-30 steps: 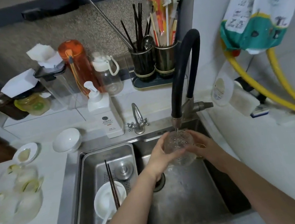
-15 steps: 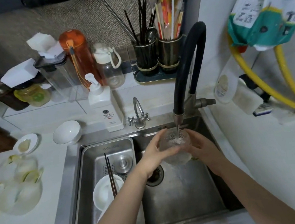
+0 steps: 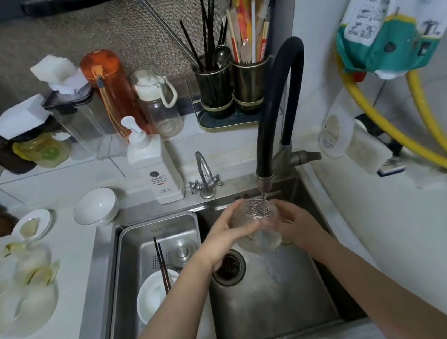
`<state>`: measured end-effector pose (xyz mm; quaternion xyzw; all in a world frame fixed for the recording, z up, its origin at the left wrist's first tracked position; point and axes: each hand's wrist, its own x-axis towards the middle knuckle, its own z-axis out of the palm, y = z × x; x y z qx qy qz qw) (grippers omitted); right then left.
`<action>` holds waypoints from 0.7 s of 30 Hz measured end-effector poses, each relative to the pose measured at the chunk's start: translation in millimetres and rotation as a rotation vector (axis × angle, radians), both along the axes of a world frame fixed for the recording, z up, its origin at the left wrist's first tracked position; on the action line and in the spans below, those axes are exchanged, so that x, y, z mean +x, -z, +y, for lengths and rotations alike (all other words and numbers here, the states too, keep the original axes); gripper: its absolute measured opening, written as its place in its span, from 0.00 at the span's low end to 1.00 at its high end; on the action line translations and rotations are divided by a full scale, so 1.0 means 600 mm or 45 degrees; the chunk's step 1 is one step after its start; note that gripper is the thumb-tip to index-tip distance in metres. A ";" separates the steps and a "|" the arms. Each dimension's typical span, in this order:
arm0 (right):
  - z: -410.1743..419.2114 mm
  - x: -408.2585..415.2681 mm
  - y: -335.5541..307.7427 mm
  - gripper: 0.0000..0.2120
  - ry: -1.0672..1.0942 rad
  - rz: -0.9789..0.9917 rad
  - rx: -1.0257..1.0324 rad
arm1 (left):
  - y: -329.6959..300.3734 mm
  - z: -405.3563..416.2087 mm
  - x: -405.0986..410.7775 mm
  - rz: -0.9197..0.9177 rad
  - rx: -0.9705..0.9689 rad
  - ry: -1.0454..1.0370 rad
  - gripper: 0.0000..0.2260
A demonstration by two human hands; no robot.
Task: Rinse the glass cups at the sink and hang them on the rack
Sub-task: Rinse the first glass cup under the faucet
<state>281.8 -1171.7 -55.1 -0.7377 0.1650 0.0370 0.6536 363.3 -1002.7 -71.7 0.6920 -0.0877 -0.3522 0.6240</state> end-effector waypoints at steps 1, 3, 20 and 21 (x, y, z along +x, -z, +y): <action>0.001 0.009 0.000 0.15 0.016 0.008 0.001 | -0.002 -0.001 0.007 0.007 0.015 -0.007 0.33; -0.003 0.015 -0.007 0.15 0.080 0.020 0.045 | -0.012 -0.014 0.015 0.020 0.003 -0.012 0.35; -0.012 0.018 0.013 0.30 0.277 0.540 0.374 | -0.039 -0.077 0.013 0.118 0.555 -0.094 0.45; -0.011 0.017 0.019 0.30 0.264 0.549 0.431 | -0.043 -0.078 0.015 0.116 0.614 -0.059 0.44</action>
